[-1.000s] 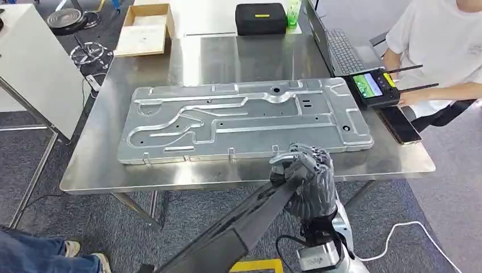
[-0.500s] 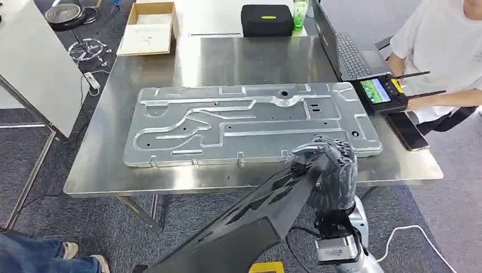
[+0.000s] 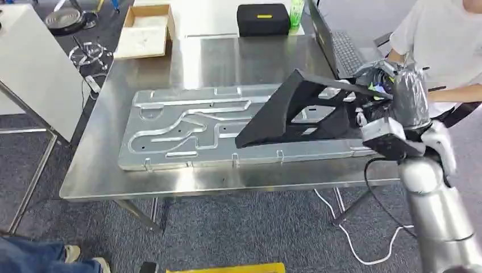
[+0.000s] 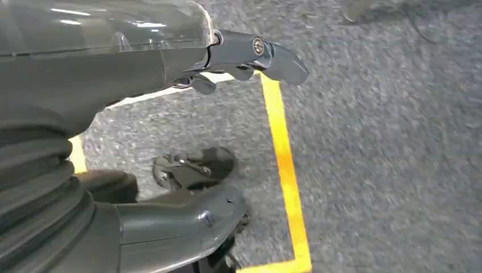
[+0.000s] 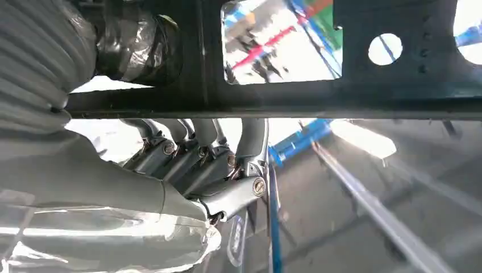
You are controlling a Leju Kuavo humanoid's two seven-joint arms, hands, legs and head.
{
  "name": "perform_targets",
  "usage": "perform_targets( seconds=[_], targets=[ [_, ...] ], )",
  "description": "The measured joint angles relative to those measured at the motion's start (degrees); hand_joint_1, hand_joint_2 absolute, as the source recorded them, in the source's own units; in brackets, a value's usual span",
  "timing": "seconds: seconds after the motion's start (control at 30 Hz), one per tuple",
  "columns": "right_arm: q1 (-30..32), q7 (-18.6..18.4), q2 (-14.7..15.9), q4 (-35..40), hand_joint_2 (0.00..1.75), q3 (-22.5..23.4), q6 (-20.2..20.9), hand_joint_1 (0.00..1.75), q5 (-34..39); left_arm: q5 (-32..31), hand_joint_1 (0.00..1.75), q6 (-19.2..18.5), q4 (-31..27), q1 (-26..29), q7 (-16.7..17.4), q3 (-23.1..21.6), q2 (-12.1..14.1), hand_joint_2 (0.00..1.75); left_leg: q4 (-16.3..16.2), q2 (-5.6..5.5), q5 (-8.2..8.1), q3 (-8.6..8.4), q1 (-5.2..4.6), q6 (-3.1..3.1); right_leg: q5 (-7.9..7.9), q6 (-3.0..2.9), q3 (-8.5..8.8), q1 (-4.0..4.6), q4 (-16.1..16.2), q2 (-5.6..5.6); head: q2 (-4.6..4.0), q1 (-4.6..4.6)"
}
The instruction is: Take the parts from the cabinet and place them on the table.
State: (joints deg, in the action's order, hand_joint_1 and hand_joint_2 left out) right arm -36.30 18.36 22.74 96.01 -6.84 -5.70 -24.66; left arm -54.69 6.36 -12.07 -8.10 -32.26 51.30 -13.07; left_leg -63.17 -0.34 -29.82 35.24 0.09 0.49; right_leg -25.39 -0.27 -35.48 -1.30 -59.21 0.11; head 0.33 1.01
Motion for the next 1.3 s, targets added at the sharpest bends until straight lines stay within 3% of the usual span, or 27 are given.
perform_targets(
  seconds=[0.07, 0.1, 0.13, 0.17, 0.2, 0.27, 0.3, 0.4, 0.43, 0.47, 0.5, 0.6, 0.63, 0.67, 0.7, 0.77, 0.8, 0.83, 0.9, 0.97, 1.03, 1.1, 1.13, 1.17, 1.2, 1.27, 1.3],
  targets=[
    [-5.8, 0.8, 1.2, -5.6, 1.75, -0.7, 2.5, 1.75, -2.4, 0.0, 0.00, -1.9, 0.0, -0.2, 0.5, -0.3, -0.1, 1.75, -9.3, 0.03, -4.09, 4.42, 0.32, -0.32, -0.05, -0.16, -0.02, 0.11, 0.0, -0.21, 0.00, -0.02],
    [-8.1, 1.0, 1.5, -7.6, 1.75, -1.4, 2.9, 1.75, -3.3, 0.0, 0.00, -2.6, 0.0, -0.2, 0.6, -0.4, -0.1, 1.75, -13.0, 0.04, -4.94, 6.36, 0.38, -0.44, -0.07, -0.19, 0.02, 0.16, 0.0, -0.24, 0.00, 0.00],
    [-9.6, 1.4, 1.7, -10.2, 1.75, -2.6, 2.9, 1.75, -4.2, 0.0, 0.00, -3.1, 0.0, -0.2, 0.9, -0.6, -0.2, 1.75, -14.1, 0.03, -4.59, 7.10, 0.41, -0.45, -0.08, -0.20, 0.06, 0.19, -0.1, -0.23, 0.00, 0.00],
    [-10.5, 1.6, 1.8, -11.7, 1.75, -3.5, 2.8, 1.75, -4.7, 0.0, 0.00, -3.4, 0.0, -0.2, 1.0, -0.8, -0.2, 1.75, -12.6, 0.03, -3.00, 6.62, 0.41, -0.35, -0.12, -0.18, 0.16, 0.23, -0.1, -0.21, 0.00, 0.00],
    [-10.9, 1.9, 1.9, -12.8, 1.75, -4.1, 2.6, 1.75, -5.1, -0.1, 0.00, -3.7, 0.0, -0.3, 1.1, -0.9, -0.3, 1.75, -8.6, 0.04, -0.38, 4.94, 0.41, -0.11, -0.19, -0.12, 0.33, 0.33, -0.1, -0.21, 0.00, 0.00],
    [-11.6, 3.1, 1.9, -14.5, 1.75, -4.9, 2.2, 1.75, -5.3, -0.3, 0.00, -3.9, 0.0, -0.4, 1.4, -1.2, -0.3, 1.75, 2.3, 0.00, 5.11, 0.22, 0.21, 0.87, -0.46, 0.02, 0.72, 0.50, -0.1, -0.26, 0.00, 0.00],
    [-11.8, 3.7, 1.9, -15.6, 1.75, -5.4, 1.9, 1.75, -5.3, -0.4, 0.00, -4.0, 0.0, -0.5, 1.7, -1.3, -0.3, 1.75, 3.4, 0.03, 4.19, -0.67, -0.01, 1.19, -0.54, 0.23, 0.56, 0.72, -0.1, -0.28, 0.00, -0.07],
    [-11.8, 4.5, 2.1, -17.8, 1.75, -6.4, 1.6, 1.75, -5.3, -0.5, 0.00, -4.1, 0.0, -0.6, 1.9, -1.5, -0.5, 1.75, 4.1, -0.01, 4.27, -0.59, -0.24, 1.28, -0.21, 1.20, 0.35, 0.45, 0.2, -0.26, 0.00, 0.02],
    [-11.8, 4.6, 2.2, -18.1, 1.75, -6.6, 1.6, 1.75, -5.3, -0.5, 0.00, -4.1, 0.0, -0.6, 1.9, -1.6, -0.6, 1.75, 4.8, -0.01, 4.59, -0.77, -0.04, 1.68, -0.09, 1.63, 0.50, 0.69, 0.4, -0.27, 0.00, -0.04],
    [-11.8, 4.6, 2.4, -18.4, 1.75, -6.7, 1.6, 1.75, -5.3, -0.5, 0.00, -4.2, 0.0, -0.7, 1.9, -1.7, -0.7, 1.75, 5.7, 0.11, 5.12, -1.33, 0.31, 1.89, -0.79, 1.81, 0.38, 0.25, -0.2, -0.23, 0.00, 0.00],
    [-12.1, 4.7, 2.7, -18.7, 1.75, -6.8, 1.6, 1.75, -5.3, -0.4, 0.00, -4.2, 0.0, -0.8, 1.8, -1.7, -0.8, 1.75, 6.1, 0.10, 5.27, -1.42, 0.35, 2.22, -2.25, 1.93, -0.54, 0.36, -2.1, -0.18, 0.00, -0.22],
    [-12.3, 4.8, 2.9, -19.8, 1.75, -7.0, 1.6, 1.75, -5.3, -0.5, 0.00, -4.2, 0.0, -0.9, 1.9, -1.9, -0.9, 1.75, 6.0, 0.11, 5.20, -1.43, 0.32, 2.58, -7.49, 2.58, -6.57, 0.13, -14.2, -0.10, 0.00, -0.24],
    [-12.2, 4.7, 2.9, -20.2, 1.75, -7.1, 1.6, 1.75, -5.3, -0.5, 0.00, -4.2, 0.0, -0.9, 1.9, -1.9, -0.9, 1.75, 6.0, 0.10, 5.17, -1.42, 0.33, 2.58, -7.39, 2.78, -7.61, -0.04, -15.8, -0.11, 0.00, -0.22],
    [-12.1, 4.9, 2.9, -20.5, 1.75, -7.2, 1.6, 1.75, -5.3, -0.5, 0.00, -4.2, 0.0, -0.9, 1.9, -1.9, -0.9, 1.75, 5.9, 0.09, 5.08, -1.44, 0.36, 2.48, -6.09, 2.93, -7.35, -0.22, -14.9, -0.13, 0.00, -0.22],
    [-11.9, 5.3, 2.9, -20.6, 1.75, -7.3, 1.6, 1.75, -5.3, -0.5, 0.00, -4.2, 0.0, -0.9, 2.0, -2.0, -0.9, 1.75, 5.7, 0.05, 4.89, -1.44, 0.44, 2.32, -3.85, 3.07, -6.03, -0.44, -11.8, -0.14, 0.00, -0.22],
    [-11.1, 7.0, 2.8, -20.6, 1.75, -7.5, 1.5, 1.75, -5.3, -0.7, 0.00, -4.3, 0.0, -1.0, 2.1, -2.2, -1.1, 1.75, 4.7, -0.14, 4.16, -1.45, 0.61, 1.69, 1.22, 3.29, -1.12, -0.87, -1.8, -0.23, 0.00, -0.22],
    [-10.5, 7.6, 2.4, -20.8, 1.75, -7.6, 1.4, 1.75, -5.3, -1.0, 0.00, -4.3, 0.0, -1.0, 2.2, -2.3, -1.1, 1.75, 4.5, -0.22, 3.85, -1.11, 0.29, 1.27, -0.21, 3.17, -0.38, -0.43, -0.8, -0.16, 0.00, -0.26],
    [-9.8, 8.3, 2.0, -20.8, 1.75, -7.9, 1.1, 1.75, -5.3, -1.1, 0.00, -4.3, 0.0, -1.1, 2.2, -2.5, -1.1, 1.75, 4.0, -0.22, 3.78, -0.95, 0.22, 1.08, 0.08, 2.55, -0.50, -0.26, -0.4, 0.04, 0.00, -0.15],
    [-7.7, 9.4, 0.8, -21.3, 1.75, -8.9, 0.8, 1.75, -5.5, -1.2, 0.00, -4.3, 0.0, -1.3, 2.3, -2.7, -1.2, 1.75, 4.4, -0.18, 3.90, -1.11, 0.23, 0.70, -0.05, 2.08, -0.63, -0.06, -0.6, 0.09, 0.00, -0.20],
    [-6.0, 10.7, -0.9, -21.8, 1.75, -10.1, 0.2, 1.75, -5.5, -1.4, 0.00, -4.3, 0.0, -1.6, 2.4, -2.9, -1.2, 1.75, 3.8, -0.03, 3.07, -0.91, 0.45, 0.02, 0.12, 1.14, -0.47, -0.49, -0.3, 0.07, 0.00, -0.22],
    [-4.8, 11.6, -2.3, -22.1, 1.75, -10.7, -1.4, 1.75, -5.5, -1.7, 0.00, -4.3, 0.0, -1.9, 2.4, -3.3, -1.2, 1.75, -1.7, 0.00, -0.18, 1.52, 0.51, -0.46, -0.01, 0.43, -0.38, -0.46, -0.3, -0.10, 0.00, -0.20],
    [-3.3, 12.1, -3.4, -22.5, 1.75, -11.0, -3.0, 1.75, -5.5, -1.9, 0.00, -4.3, 0.0, -1.9, 2.6, -3.5, -1.2, 1.75, -10.7, 0.01, -3.78, 5.96, 0.56, -0.70, -0.11, 0.24, -0.37, -0.27, -0.3, -0.25, 0.00, -0.20],
    [-2.6, 12.2, -3.6, -22.7, 1.75, -11.1, -3.5, 1.75, -5.5, -1.9, 0.00, -4.4, 0.0, -1.8, 2.7, -3.6, -1.2, 1.75, -13.5, 0.01, -4.17, 7.48, 0.56, -0.71, -0.13, 0.21, -0.36, -0.16, -0.3, -0.26, 0.00, -0.20],
    [-2.2, 12.2, -3.8, -22.8, 1.75, -11.2, -3.6, 1.75, -5.5, -2.1, 0.00, -4.4, 0.0, -1.7, 2.8, -3.7, -1.2, 1.75, -13.3, 0.01, -3.12, 7.63, 0.55, -0.58, -0.17, 0.16, -0.30, -0.08, -0.4, -0.24, 0.00, -0.20],
    [-2.0, 12.3, -3.8, -22.8, 1.75, -11.2, -3.4, 1.75, -5.4, -2.2, 0.00, -4.4, 0.0, -1.7, 2.9, -3.9, -1.2, 1.75, -10.4, 0.00, -0.98, 6.50, 0.54, -0.33, -0.21, 0.11, -0.23, 0.00, -0.4, -0.21, 0.00, -0.17],
    [-2.3, 12.3, -3.8, -22.8, 1.75, -11.2, -2.3, 1.75, -5.6, -2.3, 0.00, -4.4, 0.0, -1.7, 2.9, -4.2, -1.2, 1.75, -0.7, 0.00, 4.17, 1.94, 0.43, 0.52, -0.34, 0.17, 0.05, 0.13, -0.4, -0.08, 0.00, -0.20],
    [-2.5, 12.4, -3.9, -22.9, 1.75, -11.2, -1.7, 1.75, -6.1, -2.3, 0.00, -4.5, 0.0, -1.8, 2.9, -4.2, -1.1, 1.75, 3.0, -0.04, 4.56, 0.37, 0.18, 1.15, -0.42, 0.29, 0.04, 0.07, -0.4, -0.08, 0.00, -0.26]
  ],
)
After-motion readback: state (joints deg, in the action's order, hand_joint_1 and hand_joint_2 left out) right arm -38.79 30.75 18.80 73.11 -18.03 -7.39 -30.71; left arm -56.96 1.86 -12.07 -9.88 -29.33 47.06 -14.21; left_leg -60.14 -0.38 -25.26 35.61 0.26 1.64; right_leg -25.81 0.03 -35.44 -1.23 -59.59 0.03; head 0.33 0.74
